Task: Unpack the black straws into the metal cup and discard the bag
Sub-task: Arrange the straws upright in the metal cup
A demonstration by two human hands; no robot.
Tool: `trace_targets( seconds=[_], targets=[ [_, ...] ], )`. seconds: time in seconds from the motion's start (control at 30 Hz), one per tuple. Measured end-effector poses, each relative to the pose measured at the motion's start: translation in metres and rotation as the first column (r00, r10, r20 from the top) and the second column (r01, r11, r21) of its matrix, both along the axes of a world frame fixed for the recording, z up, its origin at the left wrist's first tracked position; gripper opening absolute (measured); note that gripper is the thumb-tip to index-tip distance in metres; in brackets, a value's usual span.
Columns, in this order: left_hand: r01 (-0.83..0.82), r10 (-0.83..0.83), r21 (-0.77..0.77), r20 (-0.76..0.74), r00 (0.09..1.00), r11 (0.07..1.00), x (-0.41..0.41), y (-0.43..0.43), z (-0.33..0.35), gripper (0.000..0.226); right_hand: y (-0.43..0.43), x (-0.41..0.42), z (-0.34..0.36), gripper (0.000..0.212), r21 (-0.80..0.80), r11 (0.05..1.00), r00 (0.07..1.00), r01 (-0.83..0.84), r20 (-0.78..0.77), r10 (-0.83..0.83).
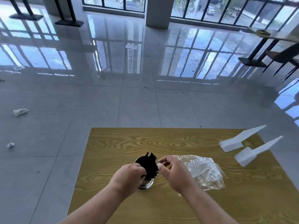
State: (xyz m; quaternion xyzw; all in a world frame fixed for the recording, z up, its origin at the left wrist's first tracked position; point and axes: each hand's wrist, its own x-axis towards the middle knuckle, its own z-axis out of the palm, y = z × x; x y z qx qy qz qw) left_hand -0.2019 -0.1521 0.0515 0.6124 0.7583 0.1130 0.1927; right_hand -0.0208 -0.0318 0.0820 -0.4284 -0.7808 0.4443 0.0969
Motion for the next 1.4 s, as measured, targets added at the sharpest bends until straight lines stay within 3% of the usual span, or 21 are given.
trace_targets(
  seconds=[0.13, 0.27, 0.57, 0.63, 0.7, 0.77, 0.83, 0.93, 1.0, 1.07, 1.1, 1.17, 1.3, 1.4],
  targets=[
    [-0.035, 0.037, 0.071, -0.029, 0.999, 0.997, -0.015, 0.006, 0.027, 0.019, -0.002, 0.000, 0.008, 0.009, 0.004, 1.000, 0.999, 0.015, -0.047, -0.014],
    [-0.170, 0.165, 0.153, 0.048, 0.985, 0.974, -0.041, 0.018, 0.078, 0.010, 0.005, -0.007, 0.017, 0.015, 0.022, 0.999, 0.996, 0.048, -0.080, -0.046],
    [-0.514, 0.428, 0.120, 0.413, 0.804, 0.849, -0.079, 0.013, 0.146, 0.008, 0.015, -0.007, 0.024, 0.022, -0.074, 0.991, 0.984, 0.107, -0.134, -0.116],
    [-0.631, 0.442, 0.102, 0.628, 0.640, 0.769, -0.079, 0.011, 0.142, 0.013, 0.016, -0.007, 0.024, 0.025, -0.135, 0.984, 0.984, 0.116, -0.119, -0.132],
    [-0.726, 0.391, -0.003, 0.844, 0.367, 0.687, -0.076, 0.009, 0.134, 0.013, 0.015, -0.008, 0.027, 0.019, -0.258, 0.964, 0.989, 0.070, -0.105, -0.100],
    [-0.743, 0.355, -0.158, 0.928, 0.113, 0.651, -0.070, 0.006, 0.121, 0.002, 0.010, -0.013, 0.032, 0.020, -0.467, 0.883, 0.989, -0.041, -0.146, -0.031],
    [-0.700, 0.350, -0.289, 0.935, -0.059, 0.654, -0.062, 0.004, 0.102, 0.018, 0.006, -0.021, 0.039, 0.045, -0.640, 0.761, 0.972, -0.111, -0.229, -0.051],
    [-0.610, 0.381, -0.427, 0.900, -0.213, 0.667, -0.046, 0.005, 0.076, 0.022, 0.012, -0.033, 0.052, 0.056, -0.797, 0.599, 0.886, -0.075, -0.329, -0.327],
    [-0.568, 0.395, -0.474, 0.879, -0.266, 0.673, -0.038, 0.005, 0.062, 0.023, 0.020, -0.036, 0.059, 0.040, -0.750, 0.662, 0.859, 0.002, -0.337, -0.385],
    [-0.550, 0.439, -0.484, 0.870, -0.222, 0.681, -0.033, 0.004, 0.050, 0.022, 0.027, -0.036, 0.063, 0.036, -0.549, 0.834, 0.901, 0.057, -0.331, -0.280],
    [-0.561, 0.493, -0.467, 0.862, -0.118, 0.683, -0.031, 0.004, 0.046, 0.019, 0.029, -0.035, 0.064, 0.037, -0.436, 0.898, 0.921, 0.057, -0.324, -0.216],
    [-0.622, 0.593, -0.378, 0.786, 0.174, 0.685, -0.028, 0.002, 0.037, 0.012, 0.031, -0.034, 0.063, 0.037, -0.236, 0.971, 0.954, 0.045, -0.278, -0.111],
    [-0.623, 0.602, -0.138, 0.481, 0.638, 0.770, -0.019, -0.003, 0.035, 0.008, 0.024, -0.038, 0.048, 0.044, 0.110, 0.992, 0.995, -0.055, -0.082, 0.064],
    [-0.473, 0.476, -0.091, 0.319, 0.820, 0.876, -0.007, -0.005, 0.035, 0.010, 0.015, -0.044, 0.035, 0.033, 0.076, 0.974, 0.971, -0.212, 0.131, 0.200]
  ],
)
